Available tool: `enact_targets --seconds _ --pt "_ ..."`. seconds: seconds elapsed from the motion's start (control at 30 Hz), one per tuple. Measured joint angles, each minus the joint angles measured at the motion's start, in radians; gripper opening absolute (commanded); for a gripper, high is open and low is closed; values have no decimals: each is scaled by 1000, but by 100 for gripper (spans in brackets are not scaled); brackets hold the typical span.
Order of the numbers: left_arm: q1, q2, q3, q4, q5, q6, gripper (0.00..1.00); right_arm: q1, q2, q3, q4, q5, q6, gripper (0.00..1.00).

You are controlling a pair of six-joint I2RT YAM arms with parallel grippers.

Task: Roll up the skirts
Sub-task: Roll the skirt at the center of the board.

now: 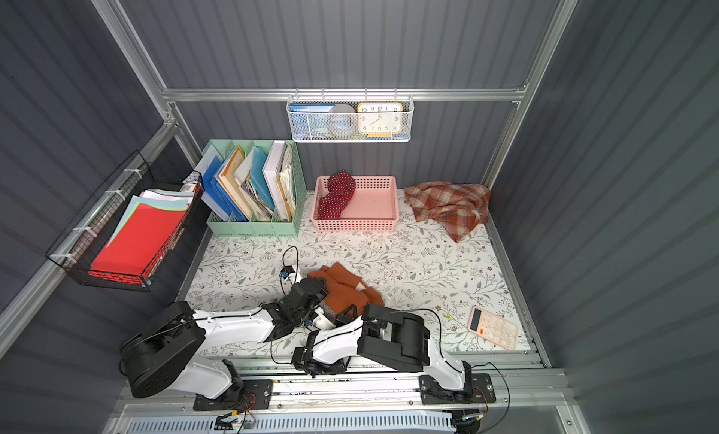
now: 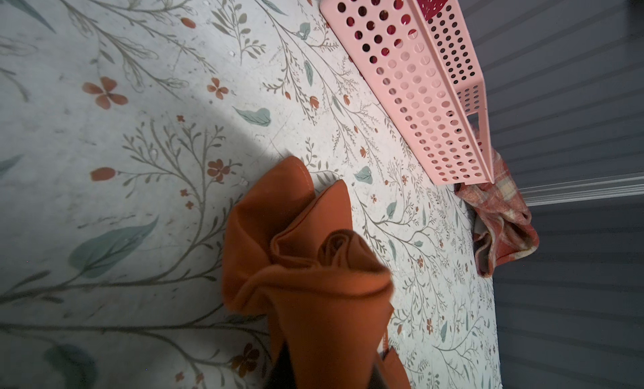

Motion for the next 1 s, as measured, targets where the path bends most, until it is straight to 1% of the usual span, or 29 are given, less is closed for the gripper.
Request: enact_targets --seconds 0.1,0.13,0.2,0.23,0.27,0.3,0.33,0.37,0.4,0.53,0.67,0.8,0.9,1.0 --pt "1 -6 0 -11 0 4 0 0 -8 -1 13 -12 -21 0" --pt "2 -10 0 -19 1 4 6 0 -15 -4 19 -21 -34 0" --pt "2 -24 2 -41 0 7 27 0 -34 -11 35 -45 -65 0" --pt "2 -37 4 -61 -3 5 39 0 -47 -14 46 -60 -84 0" --pt "0 -60 5 -86 -5 11 51 -6 -60 -18 53 -131 -93 0" --pt "-6 -95 -2 -125 -11 13 61 -30 -71 -34 51 -204 -105 0" --pt "-18 -144 -10 -187 10 9 70 -72 -74 -49 54 -265 -97 0" --pt "-59 -188 -25 -243 26 3 76 -144 -71 -57 55 -298 -90 0" --pt "-72 -215 -29 -251 3 -5 78 -181 -69 -77 47 -320 -79 0" --pt "-84 -310 -35 -399 6 -31 81 -274 -100 -108 6 -393 -57 0" --pt "-85 -388 -37 -518 -8 -40 82 -296 -179 -157 53 -478 -58 0" --pt "-83 -441 -41 -625 -7 -31 80 -313 -250 -190 105 -565 -64 0" --pt "-43 -472 -48 -667 1 2 81 -313 -292 -219 151 -613 -83 0" --pt "42 -499 -49 -668 16 60 83 -309 -346 -255 201 -667 -101 0"
